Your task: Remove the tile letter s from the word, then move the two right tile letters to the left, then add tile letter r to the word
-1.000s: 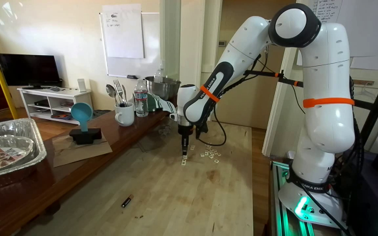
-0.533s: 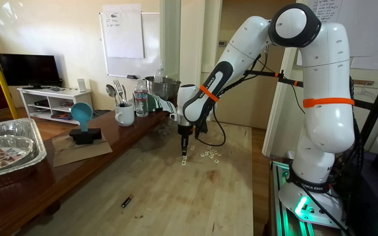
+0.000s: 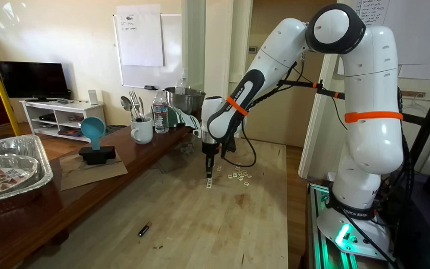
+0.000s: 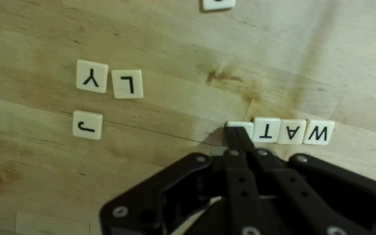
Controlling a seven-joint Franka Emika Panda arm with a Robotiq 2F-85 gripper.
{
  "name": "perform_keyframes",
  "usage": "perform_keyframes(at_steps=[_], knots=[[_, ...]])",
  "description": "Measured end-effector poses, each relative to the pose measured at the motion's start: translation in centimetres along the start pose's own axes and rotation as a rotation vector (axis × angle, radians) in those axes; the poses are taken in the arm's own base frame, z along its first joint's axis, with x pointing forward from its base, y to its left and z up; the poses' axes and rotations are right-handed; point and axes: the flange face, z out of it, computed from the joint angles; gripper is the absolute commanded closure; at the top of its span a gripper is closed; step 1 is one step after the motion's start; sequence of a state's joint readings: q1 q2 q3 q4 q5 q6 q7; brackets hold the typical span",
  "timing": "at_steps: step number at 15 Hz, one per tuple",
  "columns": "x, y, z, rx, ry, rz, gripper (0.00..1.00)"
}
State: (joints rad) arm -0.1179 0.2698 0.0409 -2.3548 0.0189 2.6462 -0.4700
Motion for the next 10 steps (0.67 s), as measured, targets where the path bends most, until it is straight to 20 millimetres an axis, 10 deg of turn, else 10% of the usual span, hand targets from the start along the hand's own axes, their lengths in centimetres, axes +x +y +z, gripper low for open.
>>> perform_keyframes(at_steps=[10], knots=[[0.17,-0.14,-0.44,0.004,0.011,0.008,1.00]])
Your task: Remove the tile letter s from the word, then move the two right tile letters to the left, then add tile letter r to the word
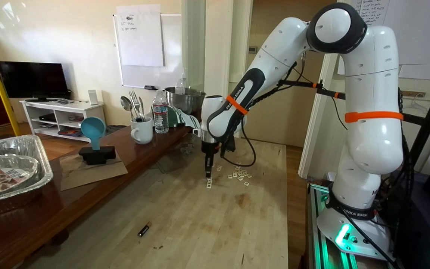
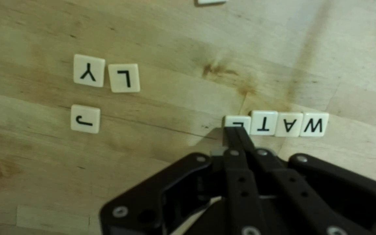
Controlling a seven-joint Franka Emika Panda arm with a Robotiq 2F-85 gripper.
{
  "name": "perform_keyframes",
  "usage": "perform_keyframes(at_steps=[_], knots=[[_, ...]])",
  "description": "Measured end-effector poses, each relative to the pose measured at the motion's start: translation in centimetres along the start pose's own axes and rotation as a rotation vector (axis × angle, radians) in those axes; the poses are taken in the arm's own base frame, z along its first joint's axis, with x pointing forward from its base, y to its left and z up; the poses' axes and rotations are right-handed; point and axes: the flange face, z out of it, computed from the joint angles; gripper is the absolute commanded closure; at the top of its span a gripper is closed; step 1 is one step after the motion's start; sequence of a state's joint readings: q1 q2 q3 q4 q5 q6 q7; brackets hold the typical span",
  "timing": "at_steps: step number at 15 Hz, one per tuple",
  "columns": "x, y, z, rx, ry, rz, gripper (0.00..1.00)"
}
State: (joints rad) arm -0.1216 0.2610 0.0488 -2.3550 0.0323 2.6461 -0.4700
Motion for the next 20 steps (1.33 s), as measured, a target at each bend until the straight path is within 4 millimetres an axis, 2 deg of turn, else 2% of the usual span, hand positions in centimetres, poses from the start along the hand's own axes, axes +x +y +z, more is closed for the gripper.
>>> perform_keyframes(at_steps=[11,20], knots=[[0.0,-0.3,-3.0,-0.013,0.022,-0.009,1.00],[-3.7,0.2,-4.8,-0.020,-0.006,0.029,1.00]])
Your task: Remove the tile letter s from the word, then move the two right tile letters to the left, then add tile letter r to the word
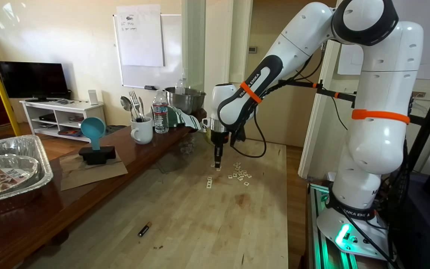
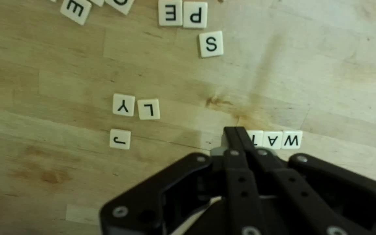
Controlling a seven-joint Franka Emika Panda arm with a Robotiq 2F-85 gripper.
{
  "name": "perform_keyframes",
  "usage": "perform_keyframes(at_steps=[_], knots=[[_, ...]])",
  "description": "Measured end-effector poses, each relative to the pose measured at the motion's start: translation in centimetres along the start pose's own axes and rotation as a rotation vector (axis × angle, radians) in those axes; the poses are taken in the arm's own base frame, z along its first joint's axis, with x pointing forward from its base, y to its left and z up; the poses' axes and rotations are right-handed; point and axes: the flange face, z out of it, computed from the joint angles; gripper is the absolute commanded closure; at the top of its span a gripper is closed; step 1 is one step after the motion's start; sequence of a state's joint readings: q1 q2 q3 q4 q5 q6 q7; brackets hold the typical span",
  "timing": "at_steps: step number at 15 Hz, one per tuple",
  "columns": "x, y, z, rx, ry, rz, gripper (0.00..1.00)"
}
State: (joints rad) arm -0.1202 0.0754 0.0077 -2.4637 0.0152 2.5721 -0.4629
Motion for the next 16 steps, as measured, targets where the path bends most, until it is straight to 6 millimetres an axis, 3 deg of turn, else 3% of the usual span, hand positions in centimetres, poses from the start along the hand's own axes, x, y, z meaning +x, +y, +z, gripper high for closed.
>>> perform_keyframes(at_steps=[5,16], knots=[[-2.2,-0.5,-0.1,0.017,-0.067,-0.048,1.00],[-7.1,-3.5,0.8,-0.029,-0.194,-0.429,1.00]])
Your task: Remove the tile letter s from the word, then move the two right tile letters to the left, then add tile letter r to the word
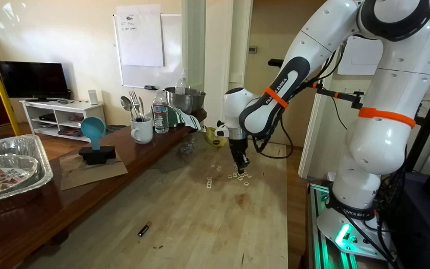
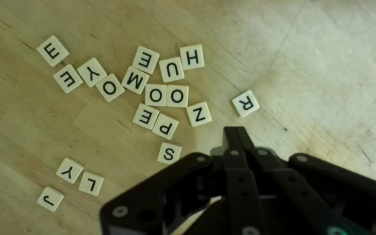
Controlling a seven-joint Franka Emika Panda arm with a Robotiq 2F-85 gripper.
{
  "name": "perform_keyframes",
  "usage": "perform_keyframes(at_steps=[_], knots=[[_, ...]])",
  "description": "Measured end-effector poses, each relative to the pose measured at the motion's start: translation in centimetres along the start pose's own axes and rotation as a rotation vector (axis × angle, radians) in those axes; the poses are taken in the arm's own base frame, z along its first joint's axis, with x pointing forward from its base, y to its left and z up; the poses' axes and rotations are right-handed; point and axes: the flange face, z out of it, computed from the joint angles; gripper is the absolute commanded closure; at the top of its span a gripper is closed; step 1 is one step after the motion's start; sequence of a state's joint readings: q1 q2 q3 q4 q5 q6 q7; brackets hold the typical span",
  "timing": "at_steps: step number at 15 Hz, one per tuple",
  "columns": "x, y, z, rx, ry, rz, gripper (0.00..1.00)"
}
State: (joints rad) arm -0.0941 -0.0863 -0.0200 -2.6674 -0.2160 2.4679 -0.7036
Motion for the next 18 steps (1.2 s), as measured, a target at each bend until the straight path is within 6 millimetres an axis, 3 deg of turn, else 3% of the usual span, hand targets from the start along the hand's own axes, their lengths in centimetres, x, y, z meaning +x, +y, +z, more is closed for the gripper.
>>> perform_keyframes(at_steps=[11,18], knots=[[-1.3,-0.8,1.2,-0.039,0.053,-0.072,1.00],[-0.7,-1.2,1.0,-0.045,0.054,-0.124,1.00]])
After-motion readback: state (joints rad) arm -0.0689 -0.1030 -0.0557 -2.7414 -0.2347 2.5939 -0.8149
